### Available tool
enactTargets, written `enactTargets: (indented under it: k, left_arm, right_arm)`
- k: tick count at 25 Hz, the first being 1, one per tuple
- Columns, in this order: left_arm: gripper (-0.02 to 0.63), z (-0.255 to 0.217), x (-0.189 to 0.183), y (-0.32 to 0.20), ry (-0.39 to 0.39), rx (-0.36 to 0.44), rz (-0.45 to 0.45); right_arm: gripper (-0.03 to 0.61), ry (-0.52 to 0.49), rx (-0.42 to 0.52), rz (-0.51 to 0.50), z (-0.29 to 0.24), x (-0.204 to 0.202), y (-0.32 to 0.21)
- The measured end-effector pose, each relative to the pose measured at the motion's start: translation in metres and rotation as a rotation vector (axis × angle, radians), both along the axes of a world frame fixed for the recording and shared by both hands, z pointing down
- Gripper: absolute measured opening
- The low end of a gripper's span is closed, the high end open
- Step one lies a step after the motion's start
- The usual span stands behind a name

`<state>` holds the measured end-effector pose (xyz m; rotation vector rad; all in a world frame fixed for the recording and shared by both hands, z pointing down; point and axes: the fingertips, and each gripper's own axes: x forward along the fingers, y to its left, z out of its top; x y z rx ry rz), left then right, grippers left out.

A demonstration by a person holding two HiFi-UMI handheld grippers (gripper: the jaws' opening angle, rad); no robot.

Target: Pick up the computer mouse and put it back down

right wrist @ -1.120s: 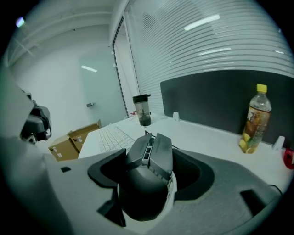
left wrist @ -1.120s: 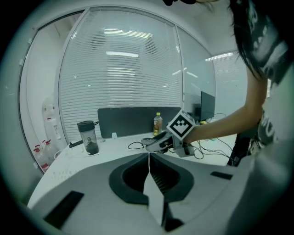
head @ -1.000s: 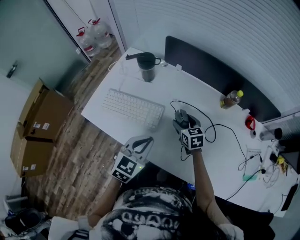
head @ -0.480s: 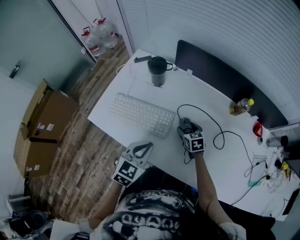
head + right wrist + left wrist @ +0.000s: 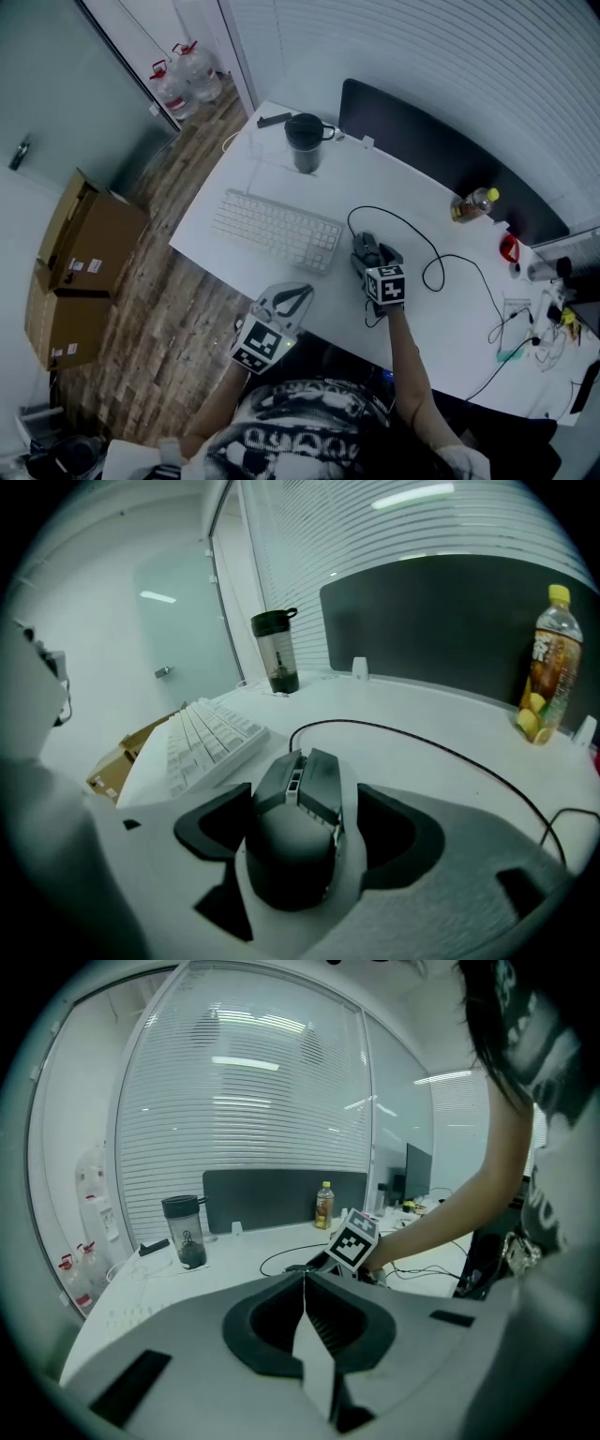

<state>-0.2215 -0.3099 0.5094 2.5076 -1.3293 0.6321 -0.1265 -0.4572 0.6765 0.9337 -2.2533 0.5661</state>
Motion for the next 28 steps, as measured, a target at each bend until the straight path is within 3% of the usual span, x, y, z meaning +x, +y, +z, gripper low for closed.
enactTargets:
  k: [12,16,22,28]
  left_arm:
    - [0.005,0.032,0.051,0.015,0.003,-0.069,0.233]
    - [0.005,0.038,0.079,0.007,-0.006,-0.065,0.325]
    - [0.005,0.042,0.091,-0.001,0.000,-0.060,0.303]
    - [0.005,0.035,0.095,0.019,-0.002,-0.050,0.240]
  right_arm:
    - [0.247,-0.190,0.087,0.206,-0.063,0.076,0.088]
    - [0.236,-0.201,0.099,0.263,-0.079,0.104,0.118]
    - [0.222,-0.200,0.097,0.255,-0.092,0.120,0.160]
    - [0.211,-0.214,0.111,0.183,-0.106,0.122,0.191]
